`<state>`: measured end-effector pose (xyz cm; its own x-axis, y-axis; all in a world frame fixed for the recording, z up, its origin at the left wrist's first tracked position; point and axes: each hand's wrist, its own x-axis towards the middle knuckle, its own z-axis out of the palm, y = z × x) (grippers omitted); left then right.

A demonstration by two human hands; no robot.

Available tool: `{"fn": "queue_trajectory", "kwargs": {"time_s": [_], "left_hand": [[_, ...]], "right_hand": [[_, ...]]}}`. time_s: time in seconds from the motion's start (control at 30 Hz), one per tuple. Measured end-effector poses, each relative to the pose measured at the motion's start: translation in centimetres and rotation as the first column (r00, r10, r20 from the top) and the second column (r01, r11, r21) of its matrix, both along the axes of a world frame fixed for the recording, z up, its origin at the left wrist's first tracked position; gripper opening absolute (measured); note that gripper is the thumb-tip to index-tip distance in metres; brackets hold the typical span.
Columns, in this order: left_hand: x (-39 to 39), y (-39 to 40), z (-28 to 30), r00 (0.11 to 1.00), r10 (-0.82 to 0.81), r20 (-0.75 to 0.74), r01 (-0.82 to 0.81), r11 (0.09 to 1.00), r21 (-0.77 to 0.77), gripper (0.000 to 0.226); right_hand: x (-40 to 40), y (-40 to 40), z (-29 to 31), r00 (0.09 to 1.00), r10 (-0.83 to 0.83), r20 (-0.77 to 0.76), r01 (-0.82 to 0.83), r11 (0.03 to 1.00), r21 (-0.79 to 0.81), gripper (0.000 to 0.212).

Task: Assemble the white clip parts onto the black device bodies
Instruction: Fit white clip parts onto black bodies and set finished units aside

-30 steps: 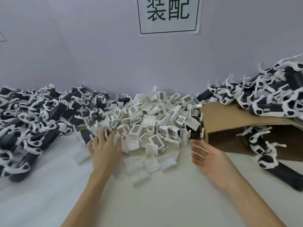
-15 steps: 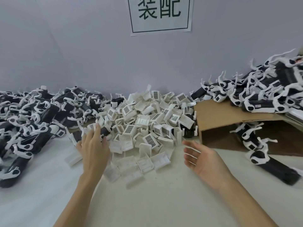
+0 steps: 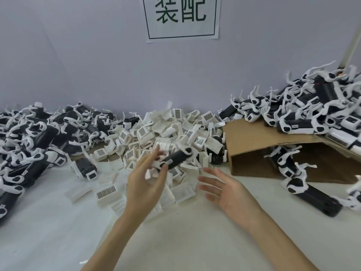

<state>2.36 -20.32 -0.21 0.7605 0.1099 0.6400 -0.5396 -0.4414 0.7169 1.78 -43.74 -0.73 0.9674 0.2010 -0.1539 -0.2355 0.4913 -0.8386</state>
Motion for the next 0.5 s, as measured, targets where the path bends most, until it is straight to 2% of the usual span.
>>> {"fn": "queue_trajectory", "kwargs": {"time_s": [0.13, 0.23, 0.33, 0.43, 0.5], "left_hand": [[-1.7, -2.5, -0.5, 0.978, -0.197, -0.061, 0.201, 0.977, 0.066, 0.052], [-1.8, -2.8, -0.6, 0.973, -0.227, -0.05, 0.231, 0.968, 0.096, 0.05], [-1.3, -2.4, -0.8, 0.972, -0.235, -0.018, 0.235, 0.968, 0.085, 0.051], [-0.9, -2.2, -0.9, 0.974, -0.225, -0.001, 0.225, 0.974, -0.009, 0.065], [-0.8, -2.3, -0.9, 0.97, -0.234, -0.067, 0.223, 0.964, -0.143, 0.075]], "right_hand": [[-0.4, 0.9, 0.0, 0.997, 0.012, 0.075, -0.013, 1.0, 0.007, 0.058], [-0.6, 1.1, 0.0, 0.997, -0.028, 0.074, 0.03, 0.999, -0.018, 0.069], [-0.7, 1.2, -0.1, 0.999, -0.023, 0.031, 0.022, 1.0, 0.009, 0.07], [-0.8, 1.4, -0.1, 1.0, -0.015, 0.015, 0.015, 0.998, 0.059, 0.062], [-0.8, 1.4, 0.0, 1.0, -0.02, 0.017, 0.019, 0.996, 0.085, 0.059]]}}
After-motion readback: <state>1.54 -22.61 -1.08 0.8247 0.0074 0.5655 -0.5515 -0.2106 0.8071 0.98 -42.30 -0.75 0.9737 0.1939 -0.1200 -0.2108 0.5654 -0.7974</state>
